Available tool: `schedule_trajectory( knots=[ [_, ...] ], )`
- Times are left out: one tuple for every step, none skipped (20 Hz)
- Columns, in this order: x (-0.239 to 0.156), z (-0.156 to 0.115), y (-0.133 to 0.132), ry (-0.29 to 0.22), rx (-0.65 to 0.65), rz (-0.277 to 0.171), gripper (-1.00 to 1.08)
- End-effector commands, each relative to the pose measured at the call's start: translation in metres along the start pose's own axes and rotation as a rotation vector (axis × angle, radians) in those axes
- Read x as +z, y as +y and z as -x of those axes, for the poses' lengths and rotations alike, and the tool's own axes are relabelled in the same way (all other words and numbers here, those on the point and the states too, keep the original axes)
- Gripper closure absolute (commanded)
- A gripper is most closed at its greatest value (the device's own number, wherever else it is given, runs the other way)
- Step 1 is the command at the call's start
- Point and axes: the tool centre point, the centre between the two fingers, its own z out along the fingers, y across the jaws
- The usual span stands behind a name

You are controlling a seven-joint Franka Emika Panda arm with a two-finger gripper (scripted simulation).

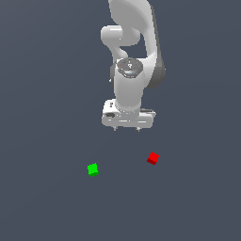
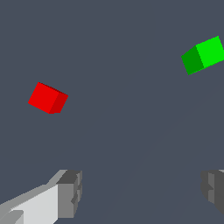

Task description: Stack the red cube on top of the green cube.

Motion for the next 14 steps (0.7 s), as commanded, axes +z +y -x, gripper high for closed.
schedule_trajectory(
  knots=[
    [0.005, -0.001, -0.009, 0.001, 0.026, 0.0, -0.92],
    [0.008, -0.002, -0.013, 0.001, 0.038, 0.001, -0.92],
    [0.01, -0.003, -0.017, 0.002, 0.051, 0.001, -0.92],
    [0.013, -0.005, -0.022, 0.002, 0.066, 0.001, -0.92],
    [0.016, -0.006, -0.027, 0.003, 0.081, 0.001, -0.92],
    [0.02, -0.007, -0.032, 0.003, 0.097, 0.002, -0.92],
    [0.023, -0.009, -0.037, 0.004, 0.114, 0.002, -0.92],
    [0.027, -0.011, -0.043, 0.005, 0.131, 0.002, -0.92],
    [0.03, -0.013, -0.048, 0.005, 0.149, 0.002, -0.92],
    [0.034, -0.015, -0.054, 0.006, 0.167, 0.003, -0.92],
    [0.037, -0.017, -0.059, 0.007, 0.185, 0.003, -0.92],
    [0.041, -0.02, -0.065, 0.007, 0.203, 0.003, -0.92],
    [0.044, -0.022, -0.07, 0.008, 0.221, 0.004, -0.92],
    [0.048, -0.025, -0.076, 0.009, 0.24, 0.004, -0.92]
  ],
)
